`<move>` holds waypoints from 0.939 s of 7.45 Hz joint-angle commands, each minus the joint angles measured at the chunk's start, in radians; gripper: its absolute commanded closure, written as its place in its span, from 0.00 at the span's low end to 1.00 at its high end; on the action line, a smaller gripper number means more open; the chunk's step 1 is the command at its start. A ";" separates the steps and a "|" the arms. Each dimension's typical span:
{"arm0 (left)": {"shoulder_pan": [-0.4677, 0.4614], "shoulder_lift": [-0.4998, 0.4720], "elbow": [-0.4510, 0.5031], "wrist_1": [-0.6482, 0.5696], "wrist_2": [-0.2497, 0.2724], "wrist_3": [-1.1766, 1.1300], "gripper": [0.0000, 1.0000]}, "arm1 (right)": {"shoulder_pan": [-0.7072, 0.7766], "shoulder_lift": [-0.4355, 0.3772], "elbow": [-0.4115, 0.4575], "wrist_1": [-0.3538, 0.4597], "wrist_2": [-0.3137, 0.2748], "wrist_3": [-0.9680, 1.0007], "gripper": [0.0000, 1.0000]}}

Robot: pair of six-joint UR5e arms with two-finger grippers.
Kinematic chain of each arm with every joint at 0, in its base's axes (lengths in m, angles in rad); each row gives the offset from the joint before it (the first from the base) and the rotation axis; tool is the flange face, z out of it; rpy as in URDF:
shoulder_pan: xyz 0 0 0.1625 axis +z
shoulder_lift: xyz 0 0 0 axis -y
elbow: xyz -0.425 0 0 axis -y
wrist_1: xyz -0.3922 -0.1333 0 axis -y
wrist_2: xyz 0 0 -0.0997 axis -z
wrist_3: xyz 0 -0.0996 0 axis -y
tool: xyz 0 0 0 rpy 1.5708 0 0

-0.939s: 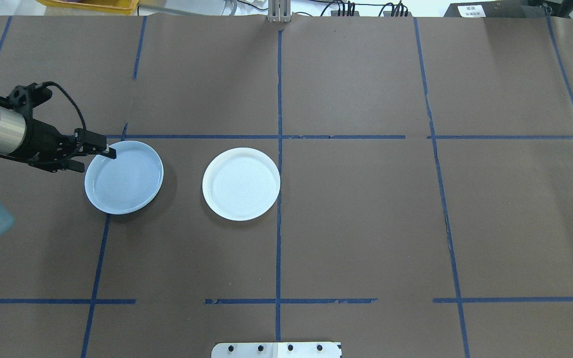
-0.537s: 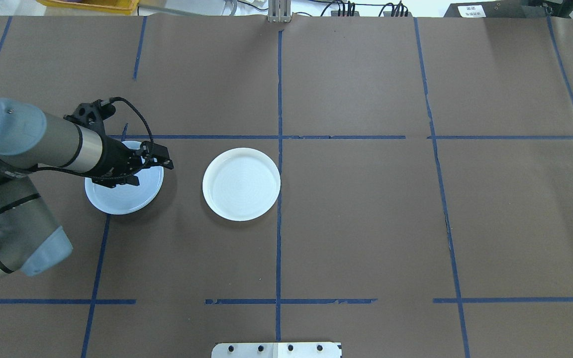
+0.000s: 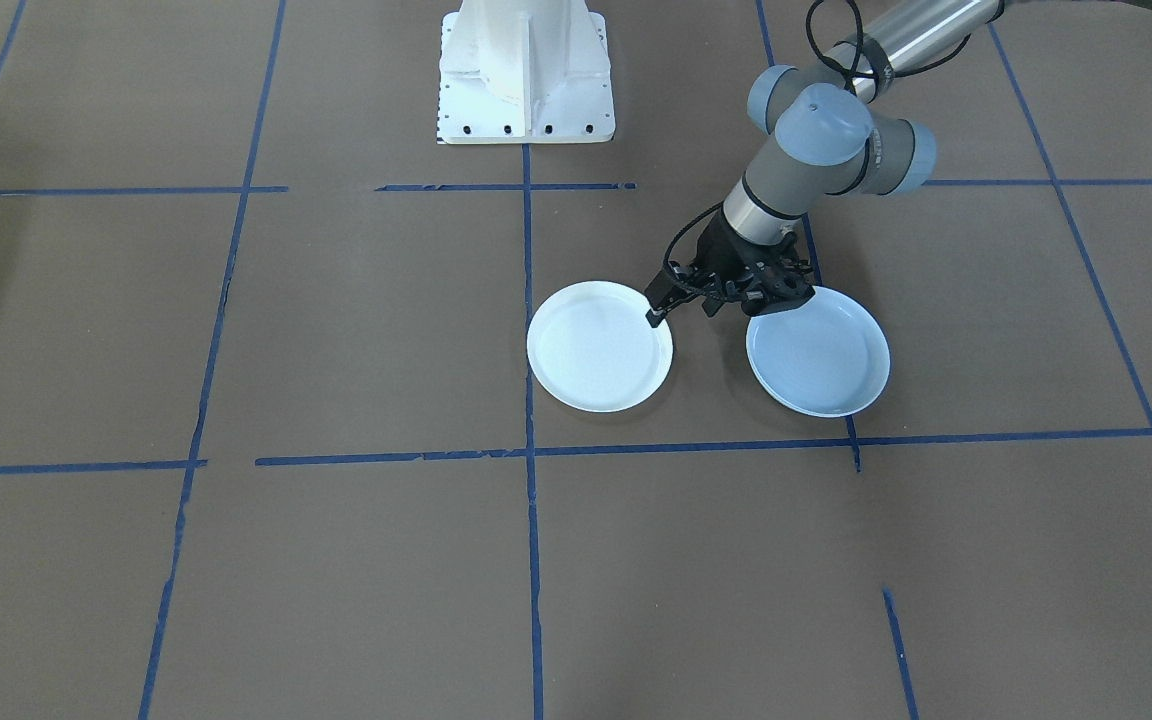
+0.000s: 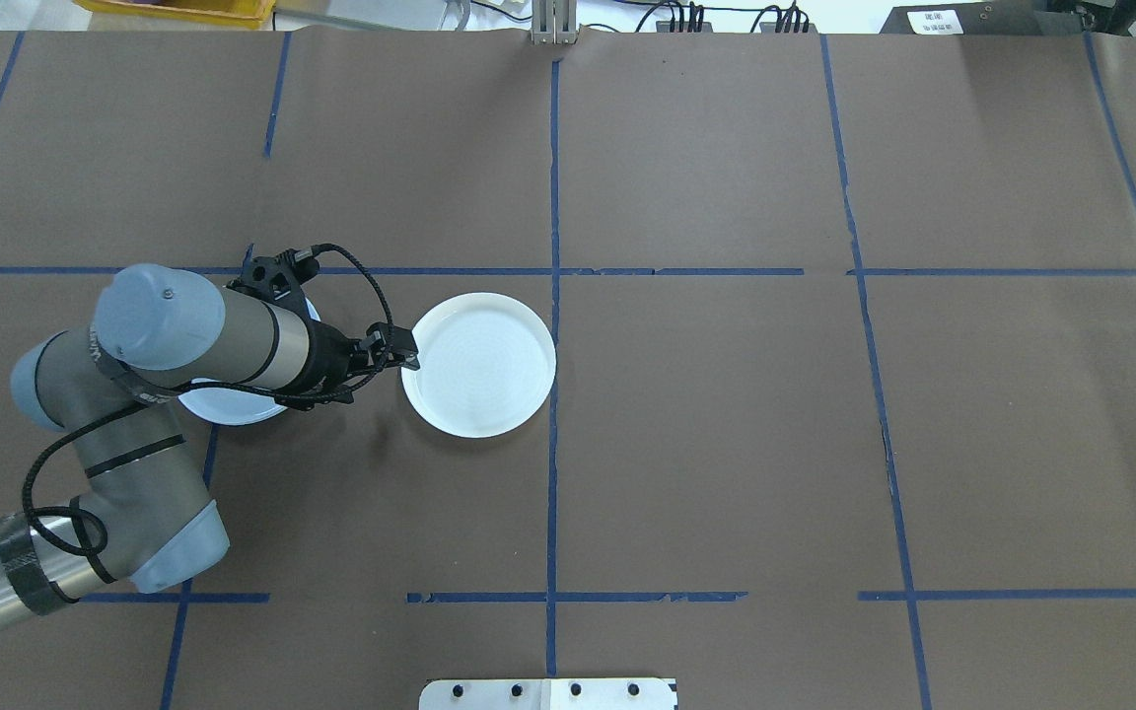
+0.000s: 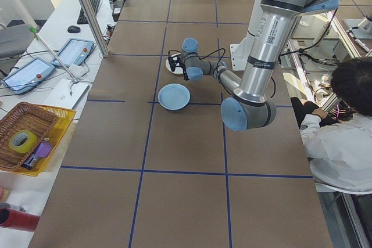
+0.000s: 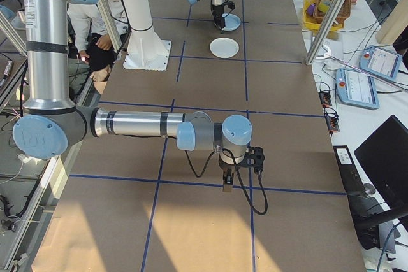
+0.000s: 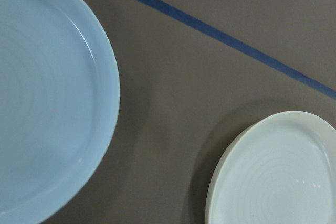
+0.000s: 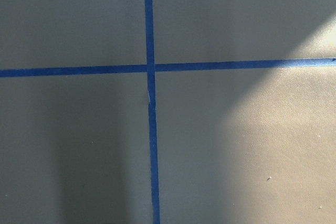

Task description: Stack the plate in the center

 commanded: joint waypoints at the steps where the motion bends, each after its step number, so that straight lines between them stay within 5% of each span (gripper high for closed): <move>1: 0.016 -0.029 0.032 0.000 0.008 0.003 0.37 | 0.000 0.000 0.000 0.000 0.001 0.000 0.00; 2: 0.016 -0.030 0.037 0.000 0.007 0.009 0.54 | 0.000 0.000 0.000 0.000 0.001 0.000 0.00; 4: 0.016 -0.030 0.038 0.001 0.004 0.014 0.54 | 0.001 0.000 0.000 0.000 0.001 0.000 0.00; 5: 0.016 -0.032 0.037 0.000 -0.001 0.014 0.83 | 0.000 0.000 0.000 0.000 0.001 0.000 0.00; 6: 0.017 -0.030 0.034 -0.002 -0.025 0.014 1.00 | 0.000 0.000 0.000 0.000 -0.001 -0.002 0.00; 7: 0.016 -0.026 0.025 -0.005 -0.056 0.015 1.00 | 0.000 0.000 0.000 0.000 0.001 0.000 0.00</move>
